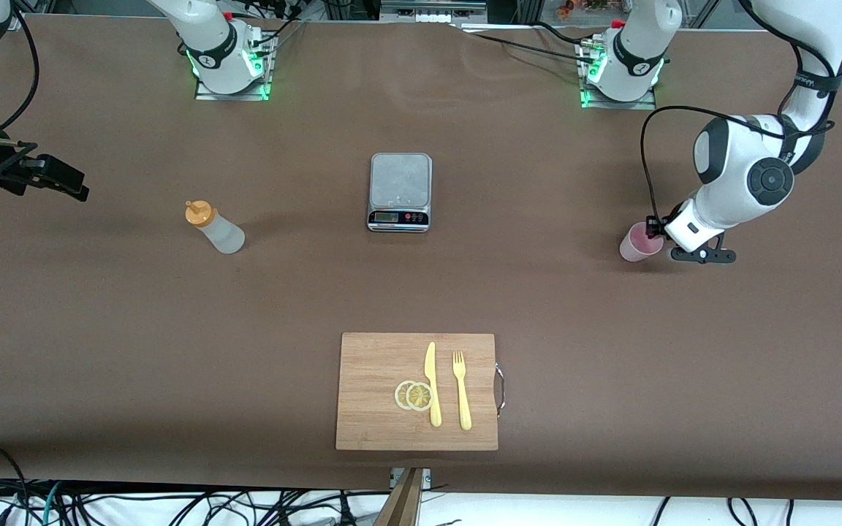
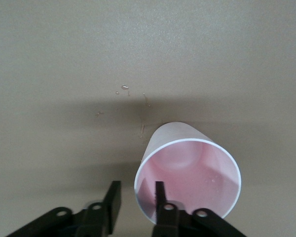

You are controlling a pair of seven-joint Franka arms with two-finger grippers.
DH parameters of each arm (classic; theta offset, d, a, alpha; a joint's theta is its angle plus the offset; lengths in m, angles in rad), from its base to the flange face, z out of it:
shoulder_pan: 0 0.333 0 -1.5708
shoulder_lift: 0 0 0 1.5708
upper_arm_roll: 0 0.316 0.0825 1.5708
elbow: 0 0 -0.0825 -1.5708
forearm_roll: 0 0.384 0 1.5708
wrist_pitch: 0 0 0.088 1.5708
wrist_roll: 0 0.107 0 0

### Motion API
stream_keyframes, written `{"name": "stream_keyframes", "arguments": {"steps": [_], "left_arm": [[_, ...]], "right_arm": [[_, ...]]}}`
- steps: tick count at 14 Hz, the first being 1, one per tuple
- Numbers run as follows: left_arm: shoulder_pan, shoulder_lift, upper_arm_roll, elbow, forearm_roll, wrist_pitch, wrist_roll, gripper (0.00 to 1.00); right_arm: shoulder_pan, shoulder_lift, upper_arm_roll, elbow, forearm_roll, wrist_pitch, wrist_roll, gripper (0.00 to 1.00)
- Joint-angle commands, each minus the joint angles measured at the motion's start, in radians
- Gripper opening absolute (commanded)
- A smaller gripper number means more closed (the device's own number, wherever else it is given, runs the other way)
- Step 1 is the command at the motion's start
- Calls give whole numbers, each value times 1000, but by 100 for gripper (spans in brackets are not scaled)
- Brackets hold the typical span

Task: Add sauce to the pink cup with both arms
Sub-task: 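Lift the pink cup with the left gripper and carry it over the scale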

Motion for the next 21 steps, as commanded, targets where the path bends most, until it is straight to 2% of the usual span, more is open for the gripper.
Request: {"name": "stream_keyframes", "arguments": {"steps": [1,2,6,8,10,12,14,16,19,21], "left_arm": [[-3,1,7,5,11,8,4,5],[-3,2,7,6,11,8,4,0],[-14,4,6,43,9,3,1,0],[-60,4,6,86,-1,-18,-5,0],[-124,11,4,141,-82,-66,-19,0],[-199,24,4,191,-115,-90,-58,0],[-285,33,-3,244,-123,-144,-138,0],[-388,38,-3,290,-179,-201,-247,0],[-512,70,-3,330,-256,-213,-382,0],[-568,100,-3,350,-357,-213,-398,0]], "right_arm": [[-3,-9,0,-3,13,0,3,100],[-3,-9,0,-3,13,0,3,100],[-3,-9,0,-3,13,-2,3,100],[-3,-8,0,-3,13,-2,3,100],[-3,-9,0,-3,13,-2,3,100],[-3,-9,0,-3,13,-2,3,100],[-3,-9,0,-3,13,-2,3,100],[-3,-8,0,-3,13,-2,3,100],[-3,-6,-2,-3,13,0,3,100],[-5,-6,-2,-3,13,0,3,100]]}}
